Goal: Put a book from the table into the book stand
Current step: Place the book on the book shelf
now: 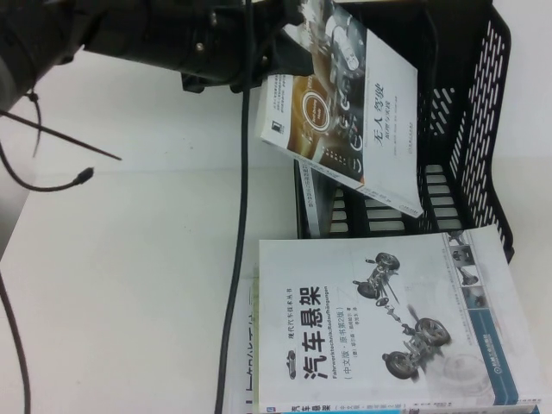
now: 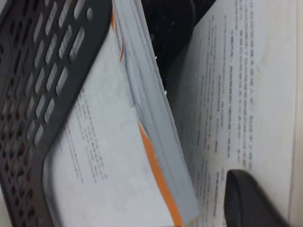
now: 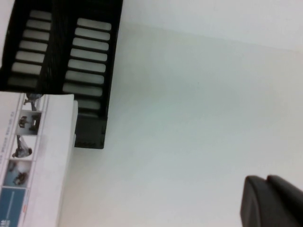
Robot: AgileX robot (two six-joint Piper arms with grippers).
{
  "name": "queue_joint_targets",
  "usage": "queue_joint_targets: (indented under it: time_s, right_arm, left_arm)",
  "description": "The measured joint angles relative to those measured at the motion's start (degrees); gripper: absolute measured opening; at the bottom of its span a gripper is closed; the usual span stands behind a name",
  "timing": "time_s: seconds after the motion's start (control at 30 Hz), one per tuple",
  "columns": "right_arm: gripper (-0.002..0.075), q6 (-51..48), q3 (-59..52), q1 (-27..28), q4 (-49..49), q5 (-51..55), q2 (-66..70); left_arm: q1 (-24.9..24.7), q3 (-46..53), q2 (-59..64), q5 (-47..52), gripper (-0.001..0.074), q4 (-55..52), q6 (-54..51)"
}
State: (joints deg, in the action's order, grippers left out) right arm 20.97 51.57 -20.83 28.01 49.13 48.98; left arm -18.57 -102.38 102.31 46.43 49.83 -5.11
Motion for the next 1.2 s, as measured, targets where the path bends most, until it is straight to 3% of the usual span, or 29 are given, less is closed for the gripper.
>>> queue_joint_targets:
  time_s: [0.5,0.7,1.2]
  right_arm:
    - [0.0006,0.00,0.00,0.00,0.00,2.15,-1.08]
    - [0.0006,0.11,0.00,0.00,-0.19,2.15,-1.08]
    - [0.0006,0.19,0.00,0.00,-0.19,1.06,-1.08]
  left_arm:
    - [-7.81,-2.67,2.09,-6.04,0.0099,-21.79,15.84]
    - [-8.42,-2.72,2.58,-6.47,0.0099,-28.84,24.56]
    - [-11.65,-2.72,2.66,-6.67,0.0099,-33.65,30.96]
